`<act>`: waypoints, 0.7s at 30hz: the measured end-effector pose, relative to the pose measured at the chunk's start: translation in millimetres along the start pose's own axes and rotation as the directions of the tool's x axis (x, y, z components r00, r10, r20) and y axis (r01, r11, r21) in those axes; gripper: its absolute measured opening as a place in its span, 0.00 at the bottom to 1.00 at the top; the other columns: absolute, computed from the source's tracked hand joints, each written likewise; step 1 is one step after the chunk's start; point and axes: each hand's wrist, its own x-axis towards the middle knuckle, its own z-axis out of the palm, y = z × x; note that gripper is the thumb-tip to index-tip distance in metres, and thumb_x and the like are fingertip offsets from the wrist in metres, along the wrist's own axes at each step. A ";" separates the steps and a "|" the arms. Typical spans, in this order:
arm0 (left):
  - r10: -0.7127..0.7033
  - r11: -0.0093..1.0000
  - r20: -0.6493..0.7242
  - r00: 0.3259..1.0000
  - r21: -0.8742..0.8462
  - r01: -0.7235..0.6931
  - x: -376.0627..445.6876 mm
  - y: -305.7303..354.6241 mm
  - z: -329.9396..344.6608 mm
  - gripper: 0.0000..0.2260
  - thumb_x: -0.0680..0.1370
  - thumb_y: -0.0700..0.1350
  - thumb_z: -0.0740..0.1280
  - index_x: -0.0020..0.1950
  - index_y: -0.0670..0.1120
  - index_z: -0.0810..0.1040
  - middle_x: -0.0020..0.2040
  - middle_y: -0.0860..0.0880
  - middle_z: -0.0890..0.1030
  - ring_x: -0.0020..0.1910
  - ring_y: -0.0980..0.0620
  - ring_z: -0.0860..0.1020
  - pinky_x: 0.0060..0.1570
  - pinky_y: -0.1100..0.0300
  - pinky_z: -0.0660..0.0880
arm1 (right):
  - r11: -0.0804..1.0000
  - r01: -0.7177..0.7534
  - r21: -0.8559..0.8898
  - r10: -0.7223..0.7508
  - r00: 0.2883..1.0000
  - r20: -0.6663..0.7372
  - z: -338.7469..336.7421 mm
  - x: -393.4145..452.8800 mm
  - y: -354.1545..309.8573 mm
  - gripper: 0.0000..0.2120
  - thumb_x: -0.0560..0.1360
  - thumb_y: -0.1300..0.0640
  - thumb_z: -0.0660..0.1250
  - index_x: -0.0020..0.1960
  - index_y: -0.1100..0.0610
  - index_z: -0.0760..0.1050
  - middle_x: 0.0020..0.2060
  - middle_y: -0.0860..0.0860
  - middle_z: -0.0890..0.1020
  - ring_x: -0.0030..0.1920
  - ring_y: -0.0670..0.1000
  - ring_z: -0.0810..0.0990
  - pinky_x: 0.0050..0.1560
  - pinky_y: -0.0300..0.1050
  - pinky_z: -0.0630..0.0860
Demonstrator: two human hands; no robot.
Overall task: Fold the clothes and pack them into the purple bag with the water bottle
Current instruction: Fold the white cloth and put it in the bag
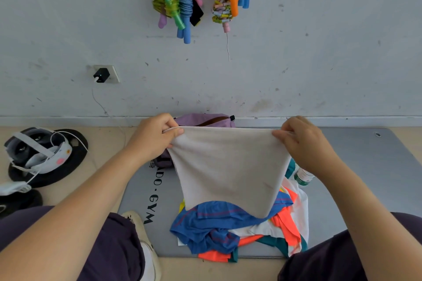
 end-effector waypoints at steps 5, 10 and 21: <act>0.017 0.981 -0.131 0.991 0.192 0.008 -1.4 -1.2 -3.6 0.14 0.74 0.54 0.72 0.34 0.50 0.72 0.25 0.54 0.72 0.27 0.55 0.70 0.30 0.58 0.63 | 0.996 -0.048 0.077 0.047 0.999 0.007 -5.0 -3.3 4.2 0.15 0.73 0.50 0.72 0.35 0.53 0.68 0.27 0.48 0.70 0.29 0.46 0.66 0.30 0.36 0.64; -0.115 0.983 -0.086 0.990 -0.152 0.101 0.0 3.3 -4.5 0.07 0.79 0.45 0.67 0.41 0.48 0.72 0.38 0.50 0.76 0.37 0.51 0.72 0.37 0.58 0.66 | 0.914 -0.142 0.379 0.128 0.990 0.061 -6.9 -3.8 0.2 0.08 0.76 0.54 0.69 0.41 0.51 0.72 0.31 0.47 0.73 0.29 0.44 0.67 0.34 0.37 0.66; -0.264 0.890 -0.205 0.943 -0.429 0.155 -2.4 14.4 -5.6 0.13 0.73 0.46 0.75 0.36 0.42 0.75 0.34 0.45 0.72 0.33 0.50 0.69 0.33 0.59 0.65 | 0.773 -0.285 0.566 0.314 0.948 0.048 -12.1 -5.8 -10.8 0.09 0.72 0.56 0.74 0.39 0.56 0.75 0.33 0.55 0.76 0.27 0.48 0.74 0.25 0.36 0.71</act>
